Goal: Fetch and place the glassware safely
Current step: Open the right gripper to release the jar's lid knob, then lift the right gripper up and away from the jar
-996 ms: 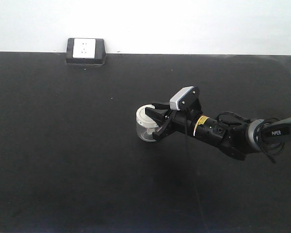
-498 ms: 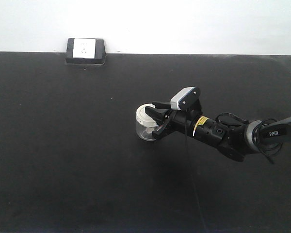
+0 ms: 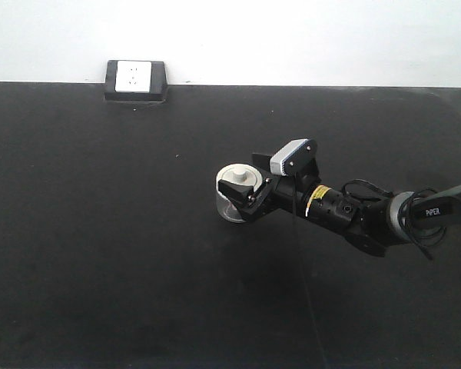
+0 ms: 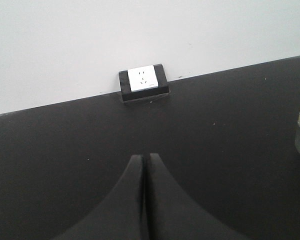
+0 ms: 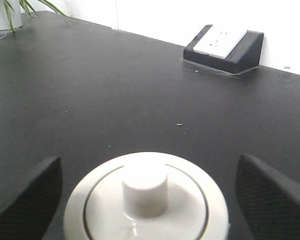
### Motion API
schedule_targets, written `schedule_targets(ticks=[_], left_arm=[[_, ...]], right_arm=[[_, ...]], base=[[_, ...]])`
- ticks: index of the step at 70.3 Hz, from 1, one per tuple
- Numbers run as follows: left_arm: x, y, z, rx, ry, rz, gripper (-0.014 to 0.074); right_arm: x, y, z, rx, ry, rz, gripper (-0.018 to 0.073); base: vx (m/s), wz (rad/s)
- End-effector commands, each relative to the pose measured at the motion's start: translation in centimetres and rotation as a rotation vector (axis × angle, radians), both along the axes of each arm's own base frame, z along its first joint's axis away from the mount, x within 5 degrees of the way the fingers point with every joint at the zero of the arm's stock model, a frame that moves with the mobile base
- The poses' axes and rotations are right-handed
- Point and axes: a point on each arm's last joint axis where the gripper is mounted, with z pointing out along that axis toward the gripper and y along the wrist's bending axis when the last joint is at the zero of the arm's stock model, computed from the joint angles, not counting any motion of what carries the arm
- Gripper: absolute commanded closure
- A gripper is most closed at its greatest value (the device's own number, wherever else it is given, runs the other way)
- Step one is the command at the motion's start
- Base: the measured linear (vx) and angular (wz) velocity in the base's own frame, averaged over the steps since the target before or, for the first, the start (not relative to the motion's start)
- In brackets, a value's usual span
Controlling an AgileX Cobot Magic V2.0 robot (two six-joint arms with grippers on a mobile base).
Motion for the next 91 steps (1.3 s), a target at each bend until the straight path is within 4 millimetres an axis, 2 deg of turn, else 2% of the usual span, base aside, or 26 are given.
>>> schedule_targets(ticks=[1,16,24,37,55,61,66,72,78,91], left_arm=[[0.1,-0.2,1.5,-0.024,-0.094,-0.017,0.0603],[0.1,-0.2,1.5,-0.024,-0.094,-0.017,0.0603],[0.1,-0.2,1.5,-0.024,-0.094,-0.017,0.0603],[0.1,-0.2,1.5,-0.024,-0.094,-0.017,0.0603],[0.1,-0.2,1.5,-0.024,-0.094,-0.017,0.0603],[0.1,-0.2,1.5,-0.024,-0.094,-0.017,0.0603],[0.1,-0.2,1.5,-0.024,-0.094,-0.017,0.0603],[0.1,-0.2,1.5,-0.024,-0.094,-0.017,0.0603],[0.1,-0.2,1.5,-0.024,-0.094,-0.017,0.0603],[0.1,-0.2,1.5,-0.024,-0.094,-0.017,0.0603]], right_arm=[[0.4,0.0,3.5,0.072,-0.115,0.002,-0.0169],[0.4,0.0,3.9,0.075,-0.125,0.002,-0.0136],[0.3,0.0,5.1,0.083,-0.153,0.001,-0.0110],[-0.2,-0.2,8.3,0.112,-0.187,-0.006,-0.0062],[-1.4,-1.1,14.0,0.118,-0.145,-0.091,0.0038],[-1.9,-1.6,15.9,0.118,-0.118,-0.142,0.0101],[-2.5,-2.1,17.3,0.096,-0.114,-0.179,0.0188],[-3.3,-2.6,18.8,0.067,-0.105,-0.220,0.0349],[-4.2,-3.0,20.4,0.042,-0.104,-0.240,0.0559],[-6.0,-3.5,22.6,0.022,-0.113,-0.238,0.0568]], base=[[0.00,0.00],[0.00,0.00],[0.00,0.00],[0.00,0.00],[0.00,0.00],[0.00,0.00],[0.00,0.00],[0.00,0.00],[0.00,0.00],[0.00,0.00]])
